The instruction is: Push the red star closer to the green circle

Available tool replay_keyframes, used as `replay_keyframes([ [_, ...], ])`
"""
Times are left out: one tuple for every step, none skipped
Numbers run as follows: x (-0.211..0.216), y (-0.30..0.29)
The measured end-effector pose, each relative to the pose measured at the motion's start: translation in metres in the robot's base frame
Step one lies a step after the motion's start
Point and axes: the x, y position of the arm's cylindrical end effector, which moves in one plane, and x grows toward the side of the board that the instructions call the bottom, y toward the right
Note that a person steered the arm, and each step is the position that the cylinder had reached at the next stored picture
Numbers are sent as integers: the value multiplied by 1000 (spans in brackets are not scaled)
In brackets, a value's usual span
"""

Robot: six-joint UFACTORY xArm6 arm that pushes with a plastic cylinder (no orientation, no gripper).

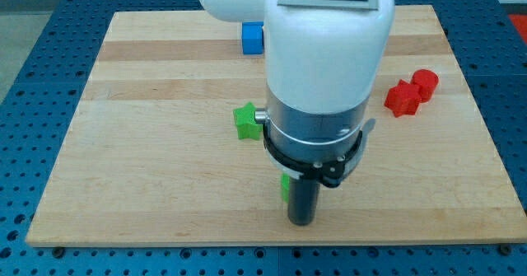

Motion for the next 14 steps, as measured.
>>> replay_keyframes([
  [-83, 0],
  [-113, 0],
  [-113, 0],
  [-96, 4],
  [-59, 16],
  [-40, 76],
  [-40, 151],
  [-65, 243],
  [-106, 302],
  [-160, 296],
  [-183, 270],
  [-176, 255],
  [-185, 239],
  [-190, 229],
])
